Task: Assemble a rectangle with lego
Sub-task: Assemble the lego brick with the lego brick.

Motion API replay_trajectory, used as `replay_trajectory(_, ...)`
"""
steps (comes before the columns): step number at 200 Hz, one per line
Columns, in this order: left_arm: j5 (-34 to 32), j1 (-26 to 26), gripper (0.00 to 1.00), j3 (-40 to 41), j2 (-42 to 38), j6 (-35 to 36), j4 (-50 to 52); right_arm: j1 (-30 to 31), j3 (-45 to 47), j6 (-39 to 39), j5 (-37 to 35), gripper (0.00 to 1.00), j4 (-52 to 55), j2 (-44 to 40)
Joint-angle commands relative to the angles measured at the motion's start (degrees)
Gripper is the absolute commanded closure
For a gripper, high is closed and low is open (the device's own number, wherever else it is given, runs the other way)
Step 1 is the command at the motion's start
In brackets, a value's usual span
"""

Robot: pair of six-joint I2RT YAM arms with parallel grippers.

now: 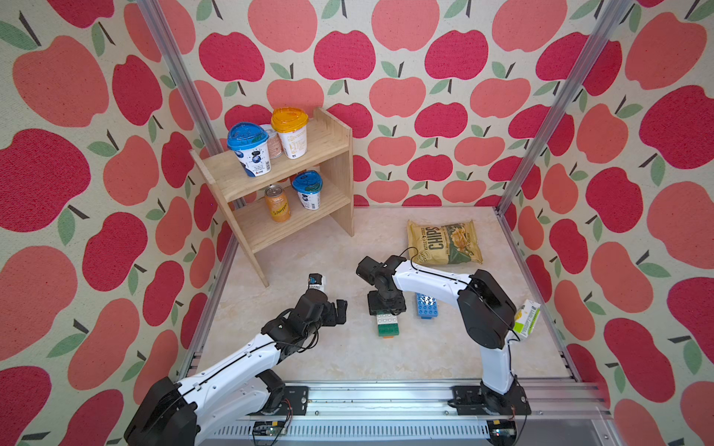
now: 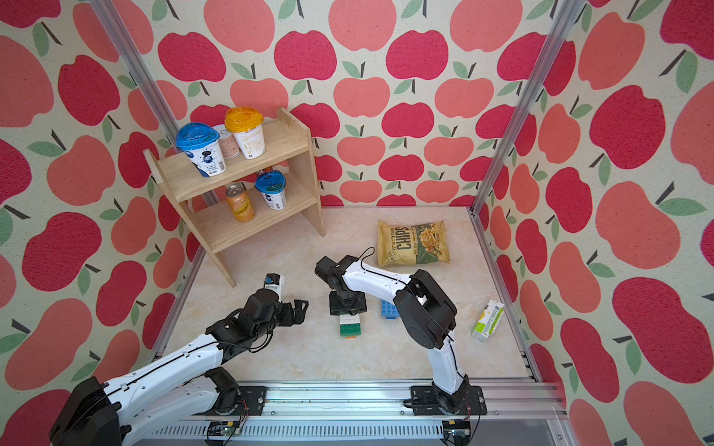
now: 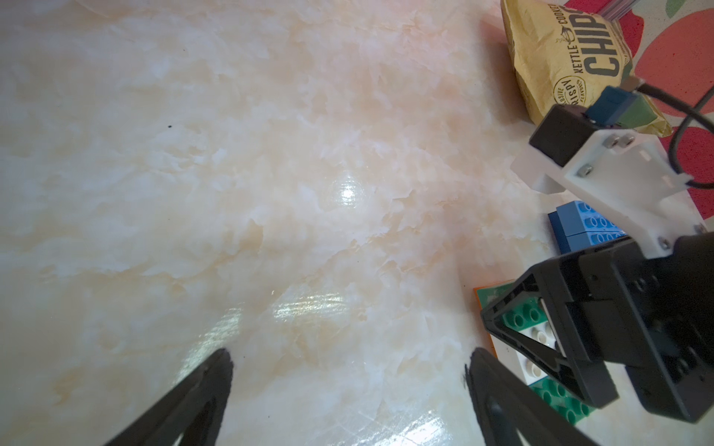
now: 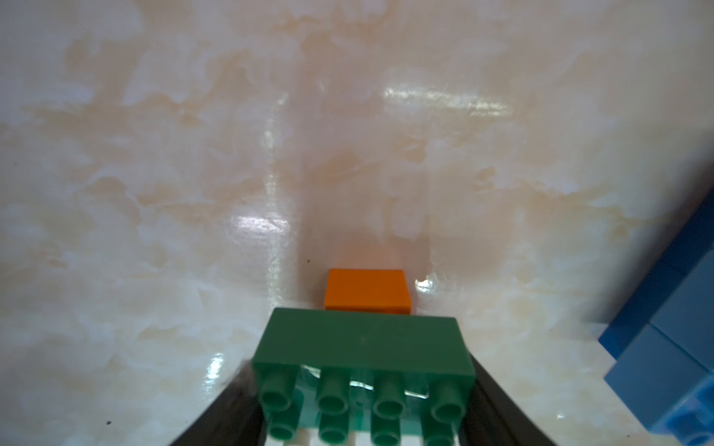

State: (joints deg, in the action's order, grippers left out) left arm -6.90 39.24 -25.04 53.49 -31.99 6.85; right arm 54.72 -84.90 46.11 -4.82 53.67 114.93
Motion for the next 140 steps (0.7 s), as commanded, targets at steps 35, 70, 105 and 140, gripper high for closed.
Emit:
replay_trajectory(35, -1.27, -0.35, 0.03, -0.71, -1.40, -0.18, 2.28, -0.05, 1.23, 1.07, -1.68, 0.18, -2.25, 1.00)
replay_trajectory(70, -1.37, -0.39, 0.02, -0.63, -1.55, -0.18, 2.38, -0.14, 1.23, 1.75, -1.71, 0.03, -2.52, -0.56)
replay_trajectory(105, -1.35, -0.36, 0.03, -0.79, -1.64, -0.04, 2.37, -0.23, 1.14, 3.09, -2.50, 0.00, -1.82, -3.20)
replay_trajectory(140, -1.44, -0.38, 0.03, -0.65, -1.64, -0.03, 2.38, -0.15, 2.17, 4.08, -2.91, 0.04, -1.72, -6.34)
